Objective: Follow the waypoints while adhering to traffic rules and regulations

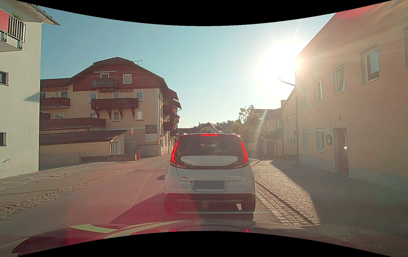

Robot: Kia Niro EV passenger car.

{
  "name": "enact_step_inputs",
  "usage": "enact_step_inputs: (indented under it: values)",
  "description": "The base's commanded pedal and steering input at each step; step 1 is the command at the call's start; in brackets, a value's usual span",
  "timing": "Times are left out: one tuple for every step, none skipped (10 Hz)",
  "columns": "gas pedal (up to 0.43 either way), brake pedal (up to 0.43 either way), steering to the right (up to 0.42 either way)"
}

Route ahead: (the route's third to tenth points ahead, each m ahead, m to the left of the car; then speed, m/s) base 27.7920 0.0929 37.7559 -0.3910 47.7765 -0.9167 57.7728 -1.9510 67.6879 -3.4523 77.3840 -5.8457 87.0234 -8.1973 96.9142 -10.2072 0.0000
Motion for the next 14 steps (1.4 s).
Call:
enact_step_inputs:
  values:
    - [0.000, 0.244, -0.001]
    - [0.000, 0.244, -0.001]
    - [0.000, 0.244, -0.001]
    - [0.000, 0.244, -0.001]
    - [0.000, 0.244, -0.001]
    - [0.000, 0.244, -0.001]
    - [0.000, 0.244, -0.001]
    - [0.000, 0.244, -0.001]
    - [0.000, 0.244, -0.001]
    - [0.000, 0.244, -0.001]
    - [0.000, 0.244, -0.001]
    - [0.000, 0.244, -0.001]
    - [0.000, 0.244, -0.001]
    - [0.000, 0.244, -0.001]
